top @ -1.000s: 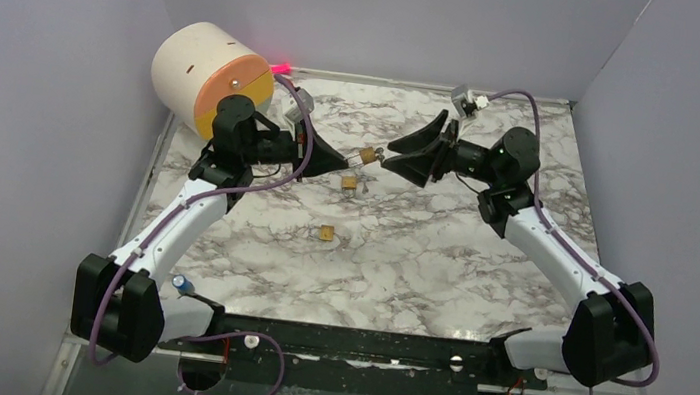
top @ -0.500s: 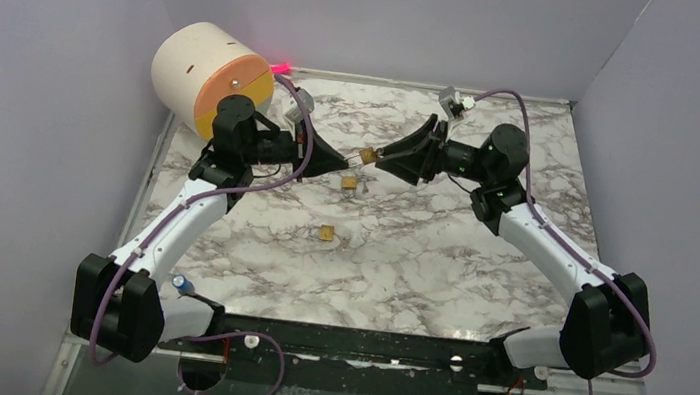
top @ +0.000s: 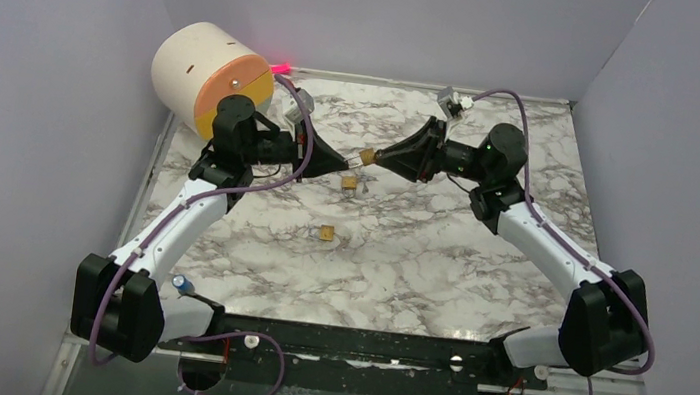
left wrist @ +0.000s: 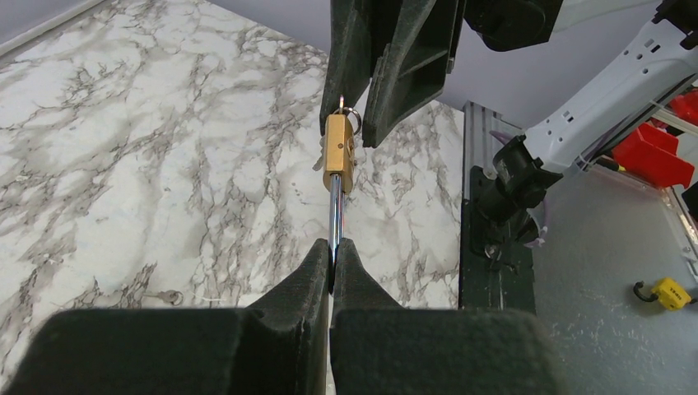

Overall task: Lock with the key
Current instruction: Lock the lock.

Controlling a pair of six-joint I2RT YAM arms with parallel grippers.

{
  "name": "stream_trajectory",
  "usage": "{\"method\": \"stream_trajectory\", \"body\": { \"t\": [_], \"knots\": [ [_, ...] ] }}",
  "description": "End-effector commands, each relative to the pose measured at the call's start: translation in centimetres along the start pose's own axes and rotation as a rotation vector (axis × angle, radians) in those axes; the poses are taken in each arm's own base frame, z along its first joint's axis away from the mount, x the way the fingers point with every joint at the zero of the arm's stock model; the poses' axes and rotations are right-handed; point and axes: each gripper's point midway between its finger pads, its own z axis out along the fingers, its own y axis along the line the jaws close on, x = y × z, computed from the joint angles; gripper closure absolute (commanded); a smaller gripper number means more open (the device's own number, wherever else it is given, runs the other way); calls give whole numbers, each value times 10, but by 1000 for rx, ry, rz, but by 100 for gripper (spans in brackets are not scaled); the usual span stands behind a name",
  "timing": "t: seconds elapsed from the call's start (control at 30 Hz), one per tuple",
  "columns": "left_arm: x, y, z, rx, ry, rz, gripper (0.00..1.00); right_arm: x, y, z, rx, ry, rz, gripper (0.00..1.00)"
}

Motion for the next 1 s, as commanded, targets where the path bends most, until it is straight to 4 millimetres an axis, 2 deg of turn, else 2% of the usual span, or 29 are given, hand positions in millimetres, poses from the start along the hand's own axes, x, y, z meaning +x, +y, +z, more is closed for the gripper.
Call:
{"method": "stream_trajectory", "body": {
  "t": [0.0, 0.33, 0.63, 0.97],
  "knots": [
    [-5, -9, -3, 39, -9, 37, 100, -17, 3, 6, -17, -30, -43, 74],
    [-4, -10, -3, 43, -2, 42, 100, -20, 7, 4, -16, -27, -50, 99],
    [-4, -11, -4, 35, 3, 52, 100, -30, 16, -3, 0, -40, -97, 99],
    [-7, -13, -7, 21, -4, 77, 100, -45, 6, -23, 73, -87, -98, 99]
  ]
}}
